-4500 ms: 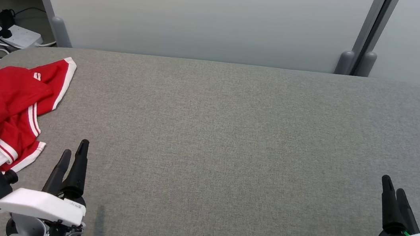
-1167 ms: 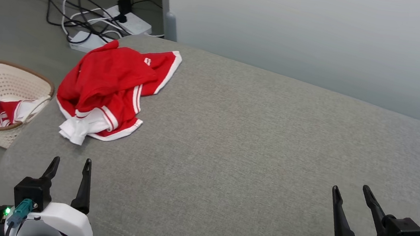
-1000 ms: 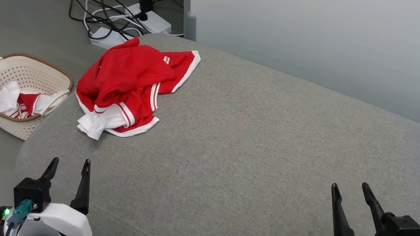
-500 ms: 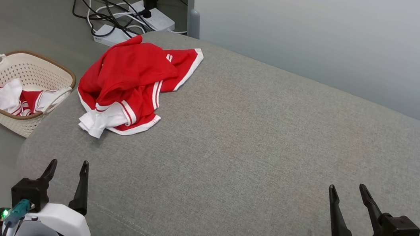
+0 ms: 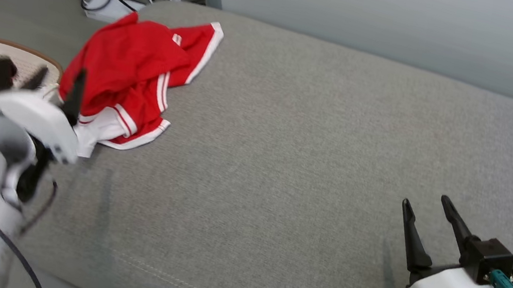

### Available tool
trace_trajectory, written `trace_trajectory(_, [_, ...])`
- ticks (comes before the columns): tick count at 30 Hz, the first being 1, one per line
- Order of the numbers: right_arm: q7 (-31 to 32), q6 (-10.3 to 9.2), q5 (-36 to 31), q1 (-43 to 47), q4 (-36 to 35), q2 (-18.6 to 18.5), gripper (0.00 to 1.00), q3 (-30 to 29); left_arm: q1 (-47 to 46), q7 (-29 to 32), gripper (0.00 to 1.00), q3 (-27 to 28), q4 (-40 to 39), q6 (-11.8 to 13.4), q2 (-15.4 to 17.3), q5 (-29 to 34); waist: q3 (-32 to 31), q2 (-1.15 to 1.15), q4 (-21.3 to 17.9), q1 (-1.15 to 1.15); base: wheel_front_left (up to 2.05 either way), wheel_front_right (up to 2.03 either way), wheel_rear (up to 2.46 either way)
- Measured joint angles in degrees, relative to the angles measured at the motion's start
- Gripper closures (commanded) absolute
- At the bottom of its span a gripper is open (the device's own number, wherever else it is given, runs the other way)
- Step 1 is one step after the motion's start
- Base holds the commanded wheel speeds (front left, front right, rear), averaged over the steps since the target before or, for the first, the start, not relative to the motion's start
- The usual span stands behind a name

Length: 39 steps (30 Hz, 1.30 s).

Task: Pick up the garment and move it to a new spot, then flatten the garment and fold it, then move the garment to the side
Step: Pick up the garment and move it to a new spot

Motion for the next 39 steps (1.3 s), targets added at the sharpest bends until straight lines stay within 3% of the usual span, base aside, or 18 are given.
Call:
trace_trajectory(6, [0.0, 0.0, -1.1, -3.3, -1.2, -0.2, 0.0, 0.3, -13.9, 8.3, 0.0, 2.0, 7.6, -1.0, 3.5, -2.6, 4.8, 0.0, -3.3, 0.0, 0.0, 0.0, 0.0])
trace_trajectory(12, [0.0, 0.0, -1.7, -6.8, -2.0, -0.3, 0.0, 1.8, -22.1, 13.1, 0.0, 4.5, 19.2, -1.1, 7.1, -4.5, 10.2, 0.0, -8.1, 0.0, 0.0, 0.0, 0.0])
trace_trajectory(23, [0.0, 0.0, -1.7, -9.9, -2.7, -0.6, 0.0, 3.0, -23.0, 13.6, 0.0, 7.5, 32.6, -0.4, 9.0, -7.3, 16.9, 0.0, -13.3, 0.0, 0.0, 0.0, 0.0])
trace_trajectory(25, [0.0, 0.0, -1.7, -10.2, -2.7, -0.8, 0.0, 3.4, -23.0, 13.6, 0.51, 7.5, 33.7, -0.6, 9.1, -7.4, 17.4, 0.0, -13.4, 0.0, 0.0, 0.0, 0.0])
trace_trajectory(26, [0.0, 0.0, -1.7, -10.4, -2.6, -0.9, 0.0, 3.6, -23.0, 13.4, 1.0, 7.4, 34.3, -0.6, 9.1, -7.4, 17.6, 0.0, -13.4, 0.0, 0.0, 0.0, 0.0])
trace_trajectory(31, [0.0, 0.0, -1.4, -12.0, -2.7, -1.1, 0.0, 3.7, -24.2, 12.0, 1.0, 6.3, 35.5, -1.1, 9.6, -6.6, 18.1, 0.0, -13.0, 0.0, 0.0, 0.0, 0.0])
trace_trajectory(39, [0.0, 0.0, 0.3, -12.1, -2.7, -2.0, 0.0, 3.0, -29.3, 3.6, 1.0, 4.4, 32.4, -2.7, 10.7, -4.2, 17.3, 0.0, -11.8, 0.0, 0.0, 0.0, 0.0])
